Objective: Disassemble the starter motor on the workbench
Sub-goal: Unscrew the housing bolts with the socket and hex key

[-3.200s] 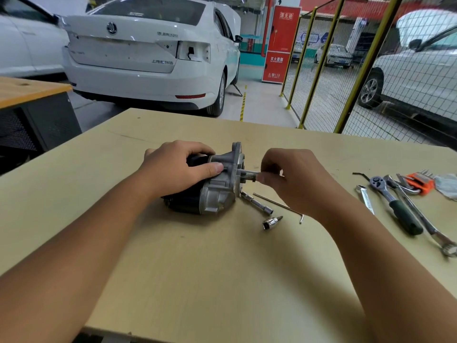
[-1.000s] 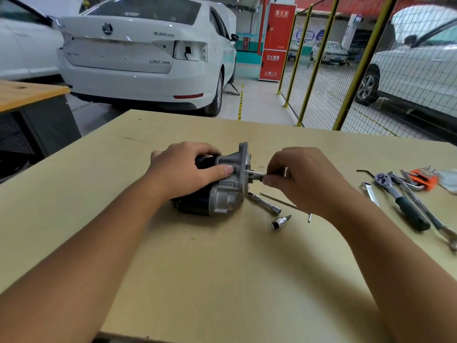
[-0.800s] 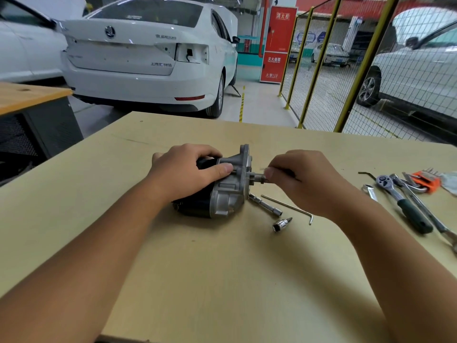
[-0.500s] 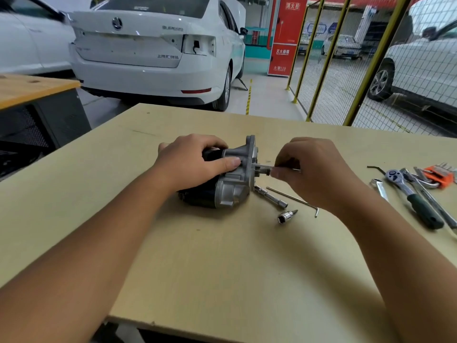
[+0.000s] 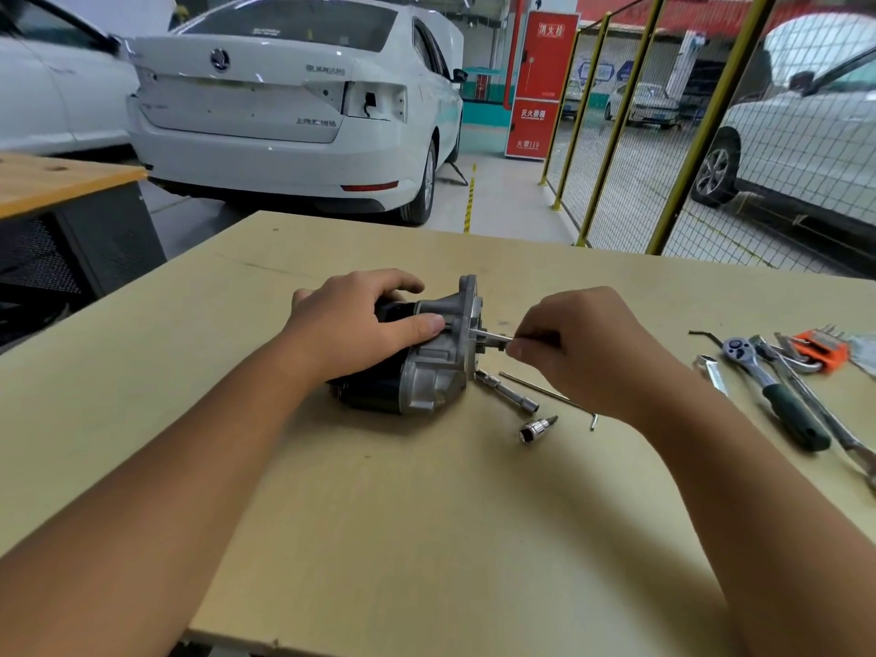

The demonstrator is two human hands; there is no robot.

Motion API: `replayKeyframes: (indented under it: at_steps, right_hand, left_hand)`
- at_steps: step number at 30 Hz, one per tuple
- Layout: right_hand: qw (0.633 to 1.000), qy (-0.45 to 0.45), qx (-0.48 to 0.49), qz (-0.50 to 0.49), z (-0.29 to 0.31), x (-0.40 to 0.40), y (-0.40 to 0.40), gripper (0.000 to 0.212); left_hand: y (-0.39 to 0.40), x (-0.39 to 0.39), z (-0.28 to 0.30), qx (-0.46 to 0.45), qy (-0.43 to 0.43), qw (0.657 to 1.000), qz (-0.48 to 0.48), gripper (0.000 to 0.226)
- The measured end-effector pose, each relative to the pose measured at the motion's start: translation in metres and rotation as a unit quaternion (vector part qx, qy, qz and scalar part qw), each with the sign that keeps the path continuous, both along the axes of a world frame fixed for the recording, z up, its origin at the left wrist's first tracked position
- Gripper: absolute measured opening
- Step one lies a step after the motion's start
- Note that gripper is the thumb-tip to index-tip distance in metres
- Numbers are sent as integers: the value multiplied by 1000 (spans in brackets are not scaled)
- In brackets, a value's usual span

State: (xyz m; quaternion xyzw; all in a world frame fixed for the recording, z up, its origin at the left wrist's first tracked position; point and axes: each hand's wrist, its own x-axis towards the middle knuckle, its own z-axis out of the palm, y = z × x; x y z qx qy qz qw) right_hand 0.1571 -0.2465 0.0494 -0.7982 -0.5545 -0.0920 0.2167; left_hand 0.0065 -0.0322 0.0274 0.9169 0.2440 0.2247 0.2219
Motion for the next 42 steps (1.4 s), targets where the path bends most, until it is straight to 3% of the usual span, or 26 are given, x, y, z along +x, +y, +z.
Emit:
replayKeyframes:
  at_steps: [6,10,13,18,26,30,36,40,42]
  right_hand:
    - [998,22,56,-18,-3,2,1,12]
    - [996,59,57,23,-5,4,3,13]
    - [999,22,15,23,-4,6,5,15]
    - [998,-18,60,9,-3,1,6,6]
    - [999,27,26,12,-1,0,2,13]
    - [1000,1,-23,0,3,6,2,12]
    - [1000,-25,4,-8,6,3,0,3]
    - [1000,4,-6,-13,3,2,1,23]
    - [1000,24,8,-11,2,1,1,21]
  left_hand:
    - [0,2,-1,19,1,1000,10,78]
    - [1,2,-2,7,-4,1000,16,78]
    - [0,2,-1,7,-7,1000,13,76]
    - [1,0,-1,9,1,1000,7,77]
    - [-3,2,1,21,0,1000,20,74]
    - [-4,2,1,15,-5,1000,23,75]
    - [-3,2,1,3,-11,1000,20,72]
    - [-3,1,1,-5,-8,1000,11,75]
    - [-3,0,2,-2,-5,1000,13,74]
